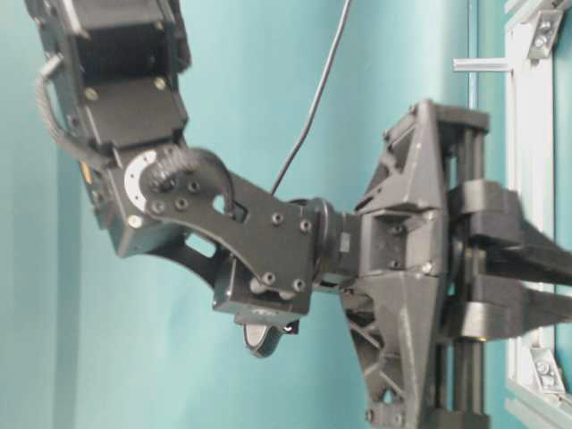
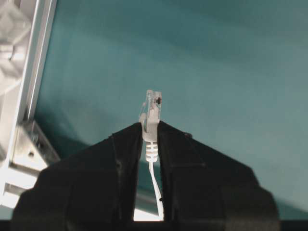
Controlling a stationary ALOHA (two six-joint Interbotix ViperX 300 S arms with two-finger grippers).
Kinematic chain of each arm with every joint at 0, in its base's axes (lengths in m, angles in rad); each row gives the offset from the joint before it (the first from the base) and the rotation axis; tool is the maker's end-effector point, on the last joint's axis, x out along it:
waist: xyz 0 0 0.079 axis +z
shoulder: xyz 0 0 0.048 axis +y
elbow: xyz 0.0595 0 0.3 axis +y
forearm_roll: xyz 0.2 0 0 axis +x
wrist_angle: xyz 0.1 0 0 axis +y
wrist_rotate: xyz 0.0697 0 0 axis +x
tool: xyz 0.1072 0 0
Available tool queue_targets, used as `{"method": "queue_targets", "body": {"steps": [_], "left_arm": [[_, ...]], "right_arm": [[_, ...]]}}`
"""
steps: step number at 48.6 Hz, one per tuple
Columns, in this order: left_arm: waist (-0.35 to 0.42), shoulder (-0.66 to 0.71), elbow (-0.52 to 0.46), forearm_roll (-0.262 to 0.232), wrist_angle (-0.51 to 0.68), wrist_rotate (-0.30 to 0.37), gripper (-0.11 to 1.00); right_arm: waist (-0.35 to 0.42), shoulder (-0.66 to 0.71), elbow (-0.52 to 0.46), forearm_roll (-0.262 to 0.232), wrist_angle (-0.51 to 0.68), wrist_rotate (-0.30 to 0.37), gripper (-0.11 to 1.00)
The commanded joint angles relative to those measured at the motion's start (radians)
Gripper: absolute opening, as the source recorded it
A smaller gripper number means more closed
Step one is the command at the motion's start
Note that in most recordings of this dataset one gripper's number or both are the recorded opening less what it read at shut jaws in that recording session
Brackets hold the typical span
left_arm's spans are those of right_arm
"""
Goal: Move the cable alternately left and right between 8 closely spaced pins so it hooks onto each one.
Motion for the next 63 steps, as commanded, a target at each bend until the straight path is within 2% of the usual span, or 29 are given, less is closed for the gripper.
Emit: {"method": "queue_targets", "body": {"steps": [1, 17, 42, 63], "left_arm": [[-0.002, 0.006, -0.011, 0.003, -0.009, -0.009, 0.24], [-0.002, 0.006, -0.011, 0.003, -0.009, -0.008, 0.24], [-0.002, 0.006, -0.011, 0.003, -0.011, -0.008, 0.24], [-0.002, 0.006, -0.012, 0.003, -0.009, -0.008, 0.24]], "right_arm": [[-0.011, -0.028, -0.015, -0.014, -0.008, -0.006, 0.13], [-0.017, -0.020, -0.038, -0.014, -0.061, -0.008, 0.13], [-0.021, 0.063, -0.166, -0.015, -0.098, -0.023, 0.13], [0.006, 0.066, -0.175, -0.006, -0.126, -0.021, 0.13]]}}
